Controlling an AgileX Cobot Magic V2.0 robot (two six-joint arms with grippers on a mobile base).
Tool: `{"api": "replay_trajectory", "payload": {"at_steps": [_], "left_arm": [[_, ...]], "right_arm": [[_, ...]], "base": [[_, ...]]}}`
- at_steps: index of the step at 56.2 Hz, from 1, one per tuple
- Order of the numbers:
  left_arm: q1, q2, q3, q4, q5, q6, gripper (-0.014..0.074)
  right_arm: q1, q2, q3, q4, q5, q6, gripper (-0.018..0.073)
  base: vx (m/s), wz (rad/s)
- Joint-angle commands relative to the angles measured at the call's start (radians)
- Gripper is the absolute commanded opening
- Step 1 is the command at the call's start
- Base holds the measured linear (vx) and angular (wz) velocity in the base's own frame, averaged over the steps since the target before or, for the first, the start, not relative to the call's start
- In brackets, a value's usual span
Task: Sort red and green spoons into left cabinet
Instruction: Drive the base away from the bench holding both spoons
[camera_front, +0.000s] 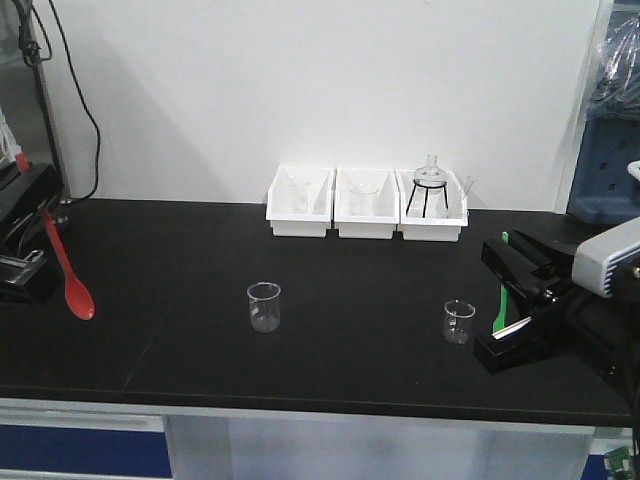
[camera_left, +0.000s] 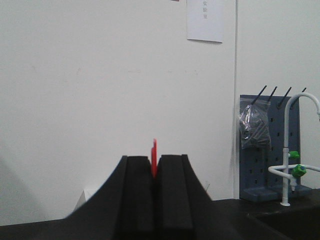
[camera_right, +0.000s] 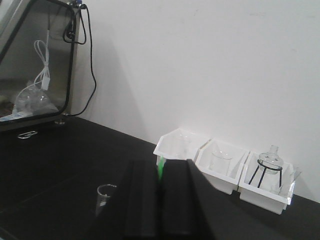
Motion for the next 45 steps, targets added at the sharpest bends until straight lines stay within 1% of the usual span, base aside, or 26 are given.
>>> {"api": "replay_trajectory", "payload": {"at_steps": [1, 26, 45], "left_arm": [[-0.005, -0.017, -0.031, -0.017, -0.066, 0.001, -0.0006], [-0.005, -0.017, -0.031, -0.017, -0.066, 0.001, -0.0006], [-0.005, -0.017, -0.031, -0.017, -0.066, 0.001, -0.0006]], "right_arm": [[-0.002, -0.023, -0.027, 0.005, -0.074, 0.002, -0.0009], [-0.002, -0.023, -0.027, 0.005, -0.074, 0.002, -0.0009], [-0.002, -0.023, -0.027, 0.005, -0.074, 0.002, -0.0009]], "base": [[-0.32, 0.10], [-0.29, 0.09], [-0.23, 0.15]]}}
